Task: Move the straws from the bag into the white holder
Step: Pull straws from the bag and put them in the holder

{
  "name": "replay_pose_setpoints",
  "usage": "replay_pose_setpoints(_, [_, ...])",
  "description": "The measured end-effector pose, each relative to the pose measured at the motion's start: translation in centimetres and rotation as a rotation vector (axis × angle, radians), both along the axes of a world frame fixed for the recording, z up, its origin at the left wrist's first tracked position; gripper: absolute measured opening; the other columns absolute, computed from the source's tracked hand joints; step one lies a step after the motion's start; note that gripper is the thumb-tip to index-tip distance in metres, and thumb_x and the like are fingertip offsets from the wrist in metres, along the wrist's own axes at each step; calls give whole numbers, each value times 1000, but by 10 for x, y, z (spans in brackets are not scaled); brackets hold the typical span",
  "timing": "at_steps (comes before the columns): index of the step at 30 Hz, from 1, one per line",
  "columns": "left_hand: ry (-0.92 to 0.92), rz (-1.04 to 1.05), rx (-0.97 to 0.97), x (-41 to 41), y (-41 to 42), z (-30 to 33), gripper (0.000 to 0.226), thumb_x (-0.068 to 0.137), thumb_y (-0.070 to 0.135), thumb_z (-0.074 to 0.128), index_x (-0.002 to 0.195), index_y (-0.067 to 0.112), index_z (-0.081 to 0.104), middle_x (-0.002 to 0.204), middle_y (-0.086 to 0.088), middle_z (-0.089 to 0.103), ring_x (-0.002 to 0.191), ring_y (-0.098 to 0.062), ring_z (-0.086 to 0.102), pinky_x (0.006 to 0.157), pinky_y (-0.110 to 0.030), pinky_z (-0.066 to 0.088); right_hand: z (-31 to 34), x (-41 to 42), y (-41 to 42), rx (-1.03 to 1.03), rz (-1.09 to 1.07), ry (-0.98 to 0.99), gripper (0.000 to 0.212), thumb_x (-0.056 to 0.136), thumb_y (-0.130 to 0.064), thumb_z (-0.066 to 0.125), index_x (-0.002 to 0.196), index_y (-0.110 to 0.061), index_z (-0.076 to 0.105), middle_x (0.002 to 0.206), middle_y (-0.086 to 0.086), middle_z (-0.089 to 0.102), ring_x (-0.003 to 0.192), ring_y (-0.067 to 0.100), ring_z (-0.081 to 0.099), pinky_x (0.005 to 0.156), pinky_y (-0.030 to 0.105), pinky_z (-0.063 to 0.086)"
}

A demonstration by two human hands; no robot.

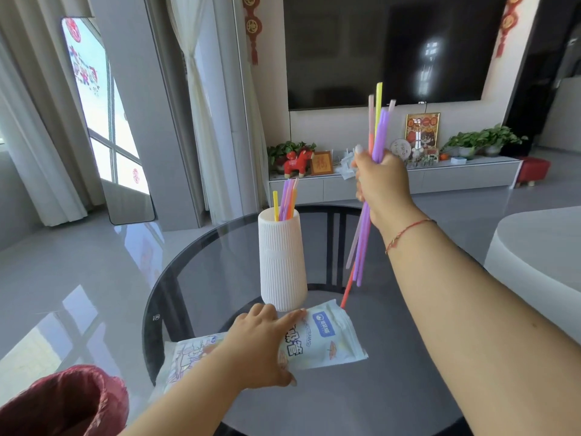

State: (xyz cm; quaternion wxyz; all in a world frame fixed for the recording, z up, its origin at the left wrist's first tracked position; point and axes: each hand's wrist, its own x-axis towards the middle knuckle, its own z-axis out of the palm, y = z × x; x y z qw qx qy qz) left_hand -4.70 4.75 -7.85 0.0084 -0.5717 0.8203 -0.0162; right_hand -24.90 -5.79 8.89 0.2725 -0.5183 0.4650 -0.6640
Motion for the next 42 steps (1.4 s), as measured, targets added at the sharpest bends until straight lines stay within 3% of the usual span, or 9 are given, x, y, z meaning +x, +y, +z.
replay_pose_setpoints(6, [328,62,121,-12,7,16,115,60,75,69,151,35,10,149,8,24,137,-18,16,115,-42,19,37,6,18,-120,84,-115,29,94,-29,52,67,-17,53,49,-4,41,37,9,35,42,24,34])
replay_pose_setpoints(11, [1575,478,412,-30,12,34,67,87,62,45,132,13,46,134,-12,53,120,-23,53,105,-39,39,42,24,34,-82,211,-202,26,95,-27,52,73,-12,55,48,-3,39,38,9,35,39,21,36])
replay_pose_setpoints(13, [2030,606,638,-33,6,38,67,91,58,47,126,1,48,123,-27,56,113,-36,57,106,-44,41,34,36,38,-62,247,-200,24,94,-25,53,75,-10,54,48,-2,40,38,10,36,39,22,36])
replay_pose_setpoints(19, [2490,525,779,-40,3,47,84,91,56,50,132,-16,37,122,-33,55,109,-43,61,98,-46,49,1,57,43,-39,277,-161,14,92,-20,55,84,-9,55,47,-2,45,36,10,42,44,26,44])
replay_pose_setpoints(24, [2395,514,624,-43,2,60,72,94,56,43,122,-9,51,121,-28,59,113,-35,60,95,-42,49,-17,64,43,-5,442,-198,21,97,-19,49,77,-14,53,50,2,41,40,13,40,50,30,46])
replay_pose_setpoints(28, [1925,513,120,-36,-6,66,32,96,23,52,123,7,53,109,-8,60,100,-18,59,83,-29,47,15,60,30,-56,482,-362,25,98,-22,46,77,-12,52,53,2,38,46,13,39,53,29,50])
replay_pose_setpoints(32, [1533,453,-129,-22,-29,76,62,78,9,74,131,19,43,127,0,49,107,-10,51,88,-24,39,39,63,14,-155,405,-359,22,98,-24,46,80,-12,52,56,3,41,49,13,45,59,29,55])
replay_pose_setpoints(36, [1442,473,-104,-14,-56,82,88,70,22,85,141,19,34,142,-2,40,126,-18,43,98,-37,38,40,69,-7,-218,302,-309,21,98,-27,46,80,-16,52,57,1,44,51,12,50,72,36,59])
replay_pose_setpoints(42, [1296,430,-127,-17,-80,88,94,58,33,89,136,20,37,127,2,46,111,-18,50,94,-41,49,14,80,-28,-116,277,-125,31,98,-32,44,73,-16,52,57,0,57,61,16,60,77,38,55])
